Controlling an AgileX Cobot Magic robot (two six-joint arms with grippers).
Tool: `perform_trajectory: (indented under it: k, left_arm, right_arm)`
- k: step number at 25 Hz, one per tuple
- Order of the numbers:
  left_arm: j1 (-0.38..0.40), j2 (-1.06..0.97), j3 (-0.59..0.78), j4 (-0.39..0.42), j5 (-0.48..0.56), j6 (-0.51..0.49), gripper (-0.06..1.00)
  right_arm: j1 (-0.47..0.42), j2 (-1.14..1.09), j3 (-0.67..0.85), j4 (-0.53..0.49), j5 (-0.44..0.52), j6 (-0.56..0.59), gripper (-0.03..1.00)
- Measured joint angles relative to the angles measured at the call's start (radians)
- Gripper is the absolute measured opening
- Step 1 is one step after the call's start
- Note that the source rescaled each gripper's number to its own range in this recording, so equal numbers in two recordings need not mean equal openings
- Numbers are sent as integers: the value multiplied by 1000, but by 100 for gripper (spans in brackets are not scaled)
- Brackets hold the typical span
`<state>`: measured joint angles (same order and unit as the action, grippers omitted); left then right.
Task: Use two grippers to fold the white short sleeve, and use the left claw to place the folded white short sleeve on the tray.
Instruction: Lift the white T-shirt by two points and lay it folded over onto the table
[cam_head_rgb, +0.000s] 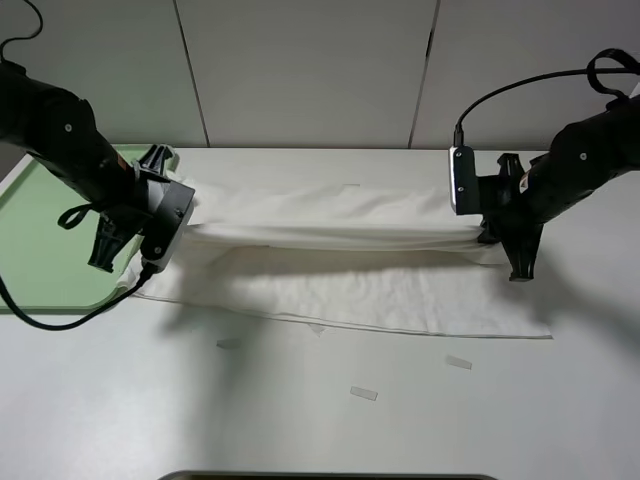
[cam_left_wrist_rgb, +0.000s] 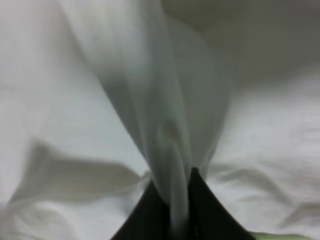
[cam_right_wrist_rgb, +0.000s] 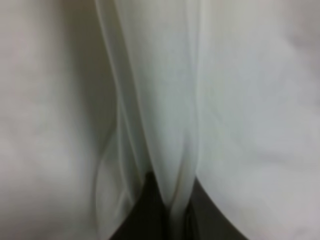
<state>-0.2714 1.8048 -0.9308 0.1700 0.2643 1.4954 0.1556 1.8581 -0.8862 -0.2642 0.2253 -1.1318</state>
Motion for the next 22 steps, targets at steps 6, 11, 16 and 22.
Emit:
perform_trajectory:
  k: [6,11,16,22]
  left_arm:
    - [1,-45,5,0,110,0,0]
    - [1,-99,5,-30,242,1,0]
    - [4,-101,5,-49,314,1,5]
    - [19,-103,9,-26,428,-1,31]
  right_arm:
    - [65,-12,0,2,68,14,3]
    - [84,-15,0,20,157,26,3]
    - [80,-25,0,37,257,45,7]
    - [69,-53,1,111,405,61,45]
